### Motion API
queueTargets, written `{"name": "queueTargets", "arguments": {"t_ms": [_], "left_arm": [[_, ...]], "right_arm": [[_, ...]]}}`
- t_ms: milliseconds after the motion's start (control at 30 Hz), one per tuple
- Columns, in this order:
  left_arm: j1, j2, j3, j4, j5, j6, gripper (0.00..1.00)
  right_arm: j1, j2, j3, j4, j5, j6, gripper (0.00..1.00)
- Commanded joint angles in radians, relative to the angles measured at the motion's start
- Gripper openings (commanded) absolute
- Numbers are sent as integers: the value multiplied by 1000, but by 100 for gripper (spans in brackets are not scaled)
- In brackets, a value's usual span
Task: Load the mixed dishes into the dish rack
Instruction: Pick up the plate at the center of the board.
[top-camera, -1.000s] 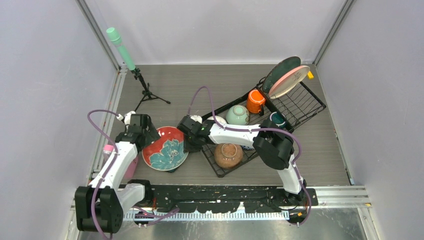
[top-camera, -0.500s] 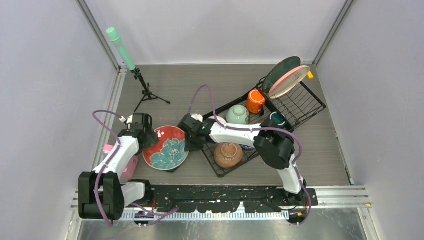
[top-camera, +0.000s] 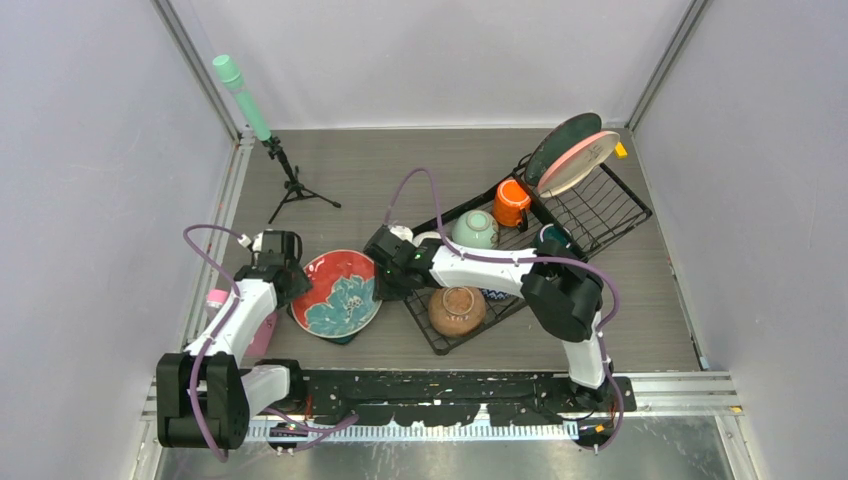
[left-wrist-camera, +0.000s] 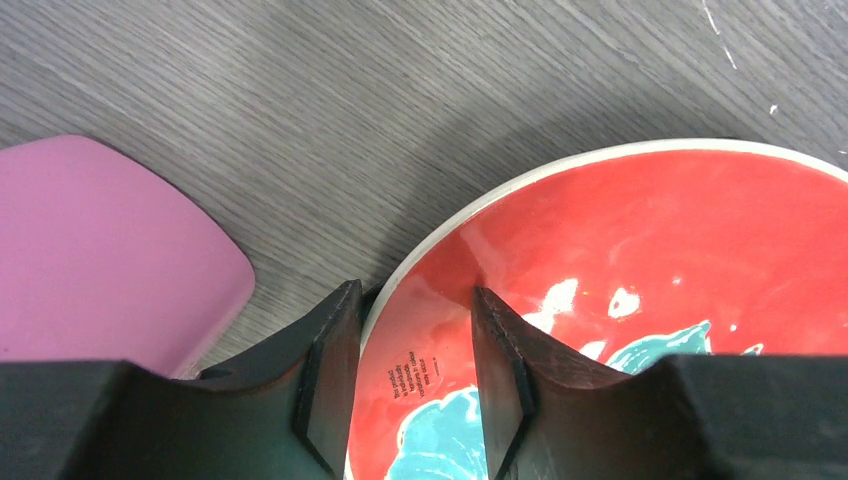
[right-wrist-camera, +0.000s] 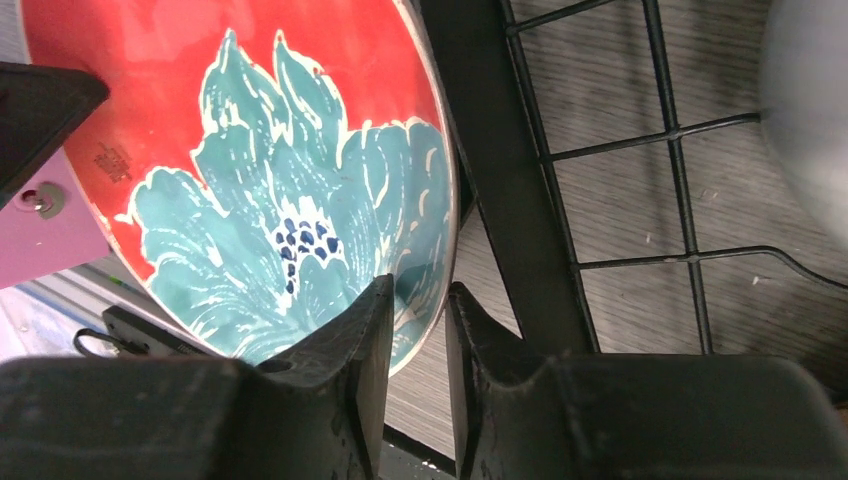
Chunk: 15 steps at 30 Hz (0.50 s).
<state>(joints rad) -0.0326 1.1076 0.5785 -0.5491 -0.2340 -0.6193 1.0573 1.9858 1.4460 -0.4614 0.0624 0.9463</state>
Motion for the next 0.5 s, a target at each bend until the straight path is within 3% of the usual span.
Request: {"name": "queueTargets", "arguments": {"t_ms": [0,200,467], "left_arm": [[-18,-9,-20,69,194,-34,39],[-18,-12,-27,72,229,-19,36],[-18,-50,-42,69,272,-21,31]], "right_arm": [[-16,-82,-86,196,30,76,34],[-18,-120,-138,279,35,118,42],[-18,-107,-178,372,44,210,42]]}}
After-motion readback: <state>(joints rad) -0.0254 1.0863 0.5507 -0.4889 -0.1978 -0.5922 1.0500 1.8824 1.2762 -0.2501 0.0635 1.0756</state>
